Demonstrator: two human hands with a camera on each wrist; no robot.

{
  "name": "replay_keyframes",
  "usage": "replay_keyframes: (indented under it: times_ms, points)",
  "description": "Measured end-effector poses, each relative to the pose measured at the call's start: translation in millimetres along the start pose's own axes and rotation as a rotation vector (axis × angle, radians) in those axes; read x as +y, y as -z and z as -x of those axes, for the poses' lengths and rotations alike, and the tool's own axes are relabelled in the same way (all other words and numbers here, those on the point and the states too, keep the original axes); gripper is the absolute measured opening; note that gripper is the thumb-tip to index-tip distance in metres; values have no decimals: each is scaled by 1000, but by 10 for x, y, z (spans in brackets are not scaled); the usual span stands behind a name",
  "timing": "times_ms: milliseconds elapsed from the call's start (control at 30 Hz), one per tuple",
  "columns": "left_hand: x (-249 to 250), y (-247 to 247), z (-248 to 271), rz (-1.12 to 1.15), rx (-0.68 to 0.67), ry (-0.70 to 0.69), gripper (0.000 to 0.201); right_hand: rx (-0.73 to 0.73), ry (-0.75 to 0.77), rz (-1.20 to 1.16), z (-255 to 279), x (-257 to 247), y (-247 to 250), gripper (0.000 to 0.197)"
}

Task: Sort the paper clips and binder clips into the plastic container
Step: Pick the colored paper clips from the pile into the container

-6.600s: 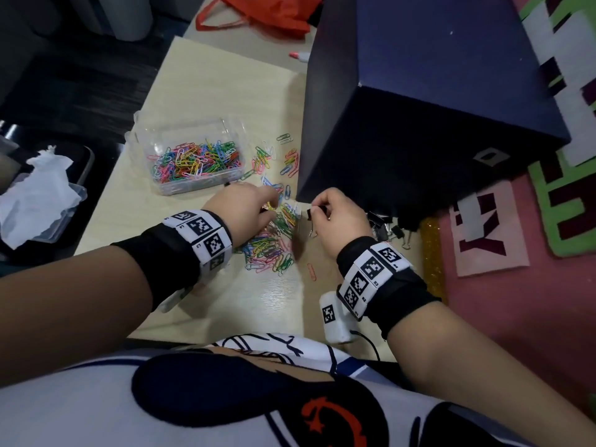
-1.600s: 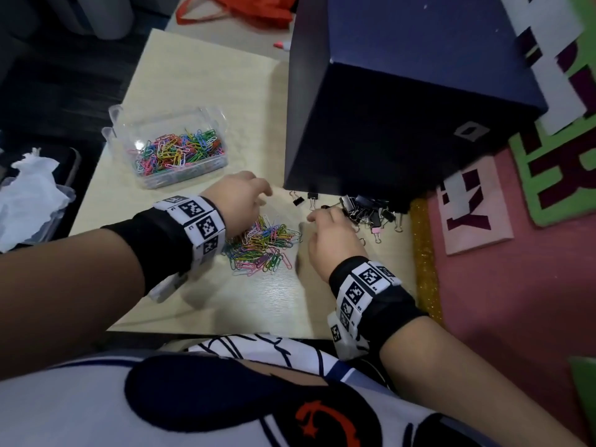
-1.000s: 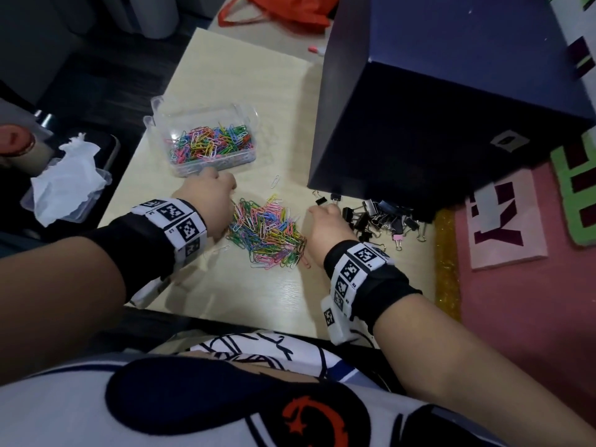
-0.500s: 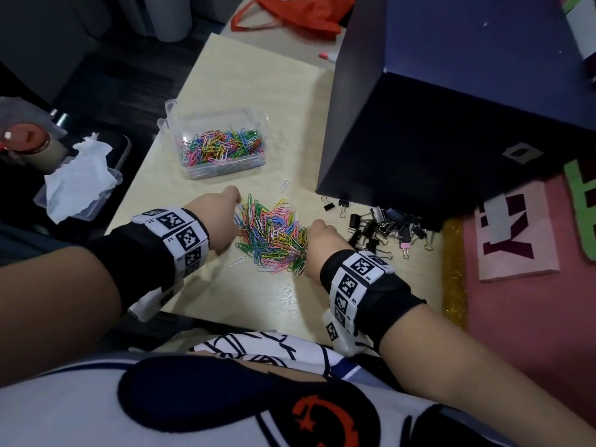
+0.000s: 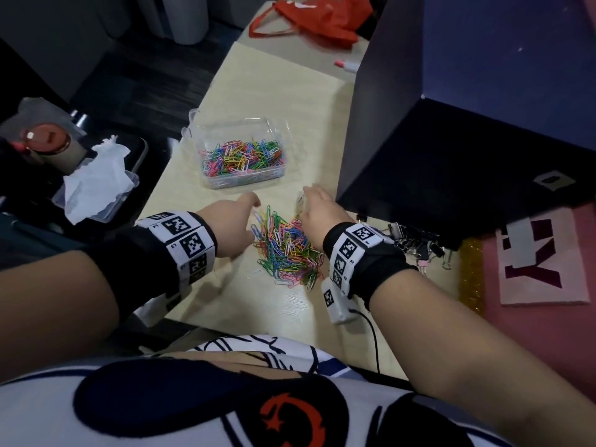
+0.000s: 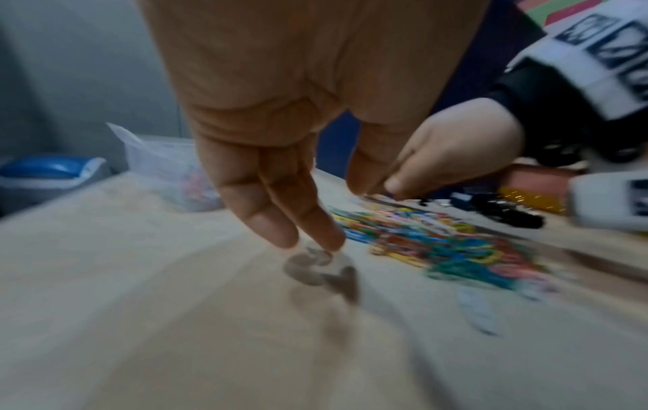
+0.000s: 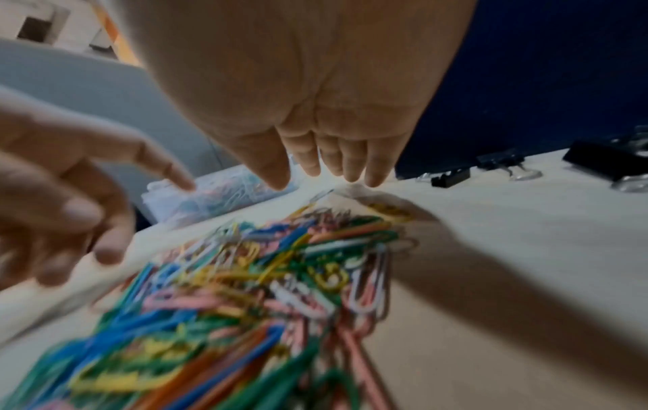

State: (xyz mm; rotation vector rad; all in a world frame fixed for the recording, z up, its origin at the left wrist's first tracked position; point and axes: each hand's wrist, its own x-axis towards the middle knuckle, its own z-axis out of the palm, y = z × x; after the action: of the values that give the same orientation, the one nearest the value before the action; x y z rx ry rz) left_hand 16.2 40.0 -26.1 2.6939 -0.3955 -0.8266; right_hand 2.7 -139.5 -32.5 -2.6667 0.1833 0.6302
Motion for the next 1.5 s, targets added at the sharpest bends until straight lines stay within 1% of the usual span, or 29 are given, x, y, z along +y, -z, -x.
replay_keyframes:
  times_ms: [100,167,233,300,367,400,433,500,533,567,600,633,700,767,833,867,900,933,1000,1033,1067,1100,1167,1267,1367,1433,1500]
  points:
    - [-150,183,-104,26,115,56,66,-53,63,90,45,-74,-99,51]
    - [-230,258,-165,20,122,72,69,-116,47,120,130,-118,-127,52]
    - [-279,275,-201,-10,101,63,63,-135,8,151,190,-143,-156,50]
    - [-297,251,-218,-22,100,39,55,-45,-11,178,205,-172,-154,40]
    - [-293,227,-220,-25,98,10,51,53,12,186,157,-211,-145,37]
    - [-293,213,-215,-29,88,-5,51,68,56,187,123,-237,-149,41]
    - [-294,200,-203,-35,75,-22,52,49,117,190,89,-263,-164,49]
    - [-308,164,-182,-56,58,-60,52,-49,237,235,60,-312,-216,75]
    - [-318,148,-176,-70,53,-82,52,-88,274,292,71,-332,-258,84]
    - [-325,138,-171,-82,47,-102,51,-97,295,346,97,-344,-305,87]
    - [-330,132,-171,-92,43,-119,51,-73,305,375,128,-341,-343,83]
    - [-331,131,-168,-98,41,-135,52,-35,313,381,161,-329,-368,75]
    - [-322,118,-151,-100,47,-179,62,20,340,385,231,-281,-370,59]
    - [-291,85,-125,-92,73,-261,73,43,343,349,292,-206,-318,59]
    - [-248,31,-123,-124,80,-384,77,85,250,249,345,-135,-206,68]
    - [-226,3,-136,-174,51,-433,80,108,172,209,367,-103,-146,75]
    - [-202,-20,-150,-241,0,-453,87,108,75,187,386,-71,-95,84]
    - [-172,-44,-165,-310,-54,-452,95,72,-36,175,407,-42,-50,95]
    - [-100,-86,-183,-425,-118,-440,106,-57,-240,165,442,4,-16,112]
    - [-60,-105,-185,-464,-125,-437,106,-114,-296,164,459,16,-33,115]
    - [-23,-127,-191,-480,-123,-434,102,-152,-319,159,473,24,-72,116]
    - [8,-143,-195,-471,-114,-427,94,-166,-315,151,476,25,-120,115]
    - [55,-149,-212,-411,-92,-408,73,-128,-242,101,473,13,-225,106]
    - [77,-131,-234,-351,-77,-393,51,-47,-154,-21,454,-26,-289,77]
    - [56,-120,-270,-335,-50,-399,39,0,-112,-46,416,-32,-283,49]
    - [40,-102,-286,-322,-28,-394,32,26,-102,-53,382,-21,-266,38]
    - [23,-84,-299,-300,-10,-388,29,51,-118,-76,344,-5,-237,32]
